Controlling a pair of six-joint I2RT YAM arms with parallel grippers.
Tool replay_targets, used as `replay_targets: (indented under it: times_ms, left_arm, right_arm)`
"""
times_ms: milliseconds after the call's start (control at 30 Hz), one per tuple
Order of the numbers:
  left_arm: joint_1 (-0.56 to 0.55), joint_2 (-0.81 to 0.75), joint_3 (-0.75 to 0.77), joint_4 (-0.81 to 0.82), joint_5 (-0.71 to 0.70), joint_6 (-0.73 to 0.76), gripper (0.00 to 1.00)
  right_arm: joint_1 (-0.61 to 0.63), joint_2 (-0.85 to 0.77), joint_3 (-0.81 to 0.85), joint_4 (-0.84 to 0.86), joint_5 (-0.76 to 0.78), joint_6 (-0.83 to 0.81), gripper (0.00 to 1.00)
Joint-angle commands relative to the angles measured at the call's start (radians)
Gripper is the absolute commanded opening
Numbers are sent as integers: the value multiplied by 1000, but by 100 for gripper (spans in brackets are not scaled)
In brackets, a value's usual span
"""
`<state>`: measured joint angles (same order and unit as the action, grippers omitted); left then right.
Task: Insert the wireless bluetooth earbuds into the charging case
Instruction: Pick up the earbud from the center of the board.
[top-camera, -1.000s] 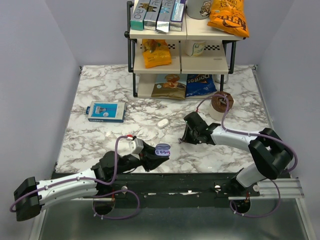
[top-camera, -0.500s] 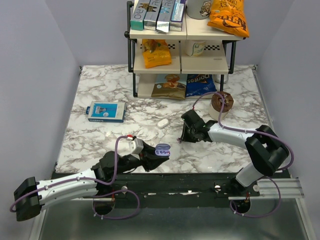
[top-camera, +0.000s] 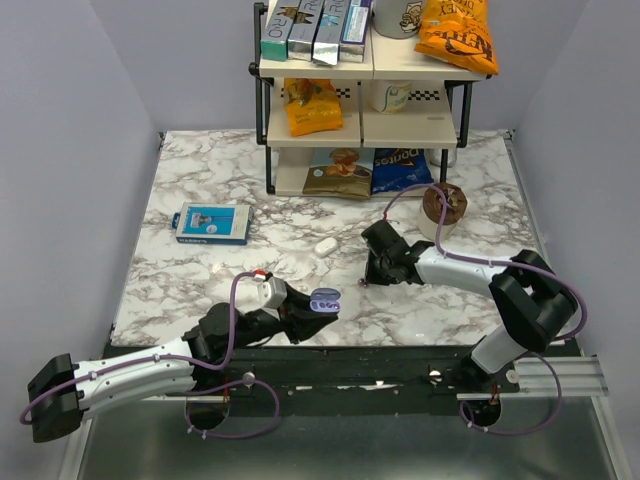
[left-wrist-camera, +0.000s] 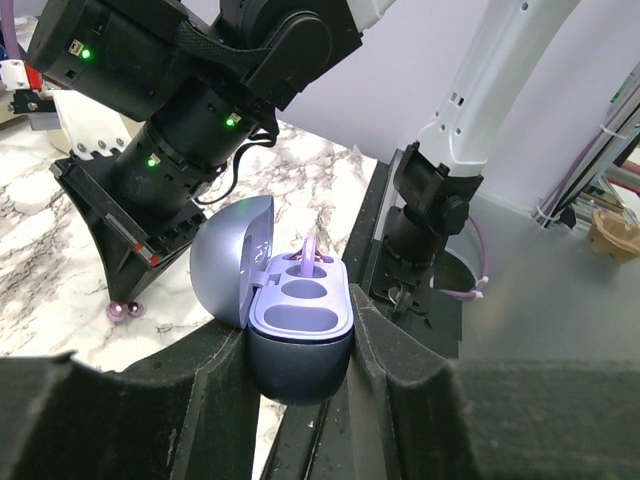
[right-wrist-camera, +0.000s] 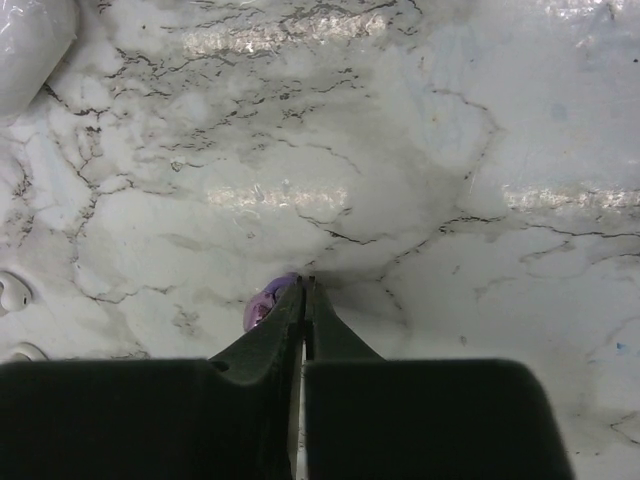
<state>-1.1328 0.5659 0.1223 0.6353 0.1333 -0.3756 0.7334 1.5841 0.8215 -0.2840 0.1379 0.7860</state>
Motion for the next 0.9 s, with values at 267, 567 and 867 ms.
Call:
replay_targets:
  times_ms: [267, 567, 867]
  left_arm:
    - [-4, 6, -9, 46, -17, -13, 0]
    - [-5, 6, -7, 38, -32, -17, 0]
    - [-5, 44, -1, 66, -158, -8, 0]
  right_arm:
    - [9, -76, -93, -12, 54, 70, 1]
    - [9, -239, -156, -12, 135, 188, 1]
    - [18, -490, -151, -60, 376, -37, 1]
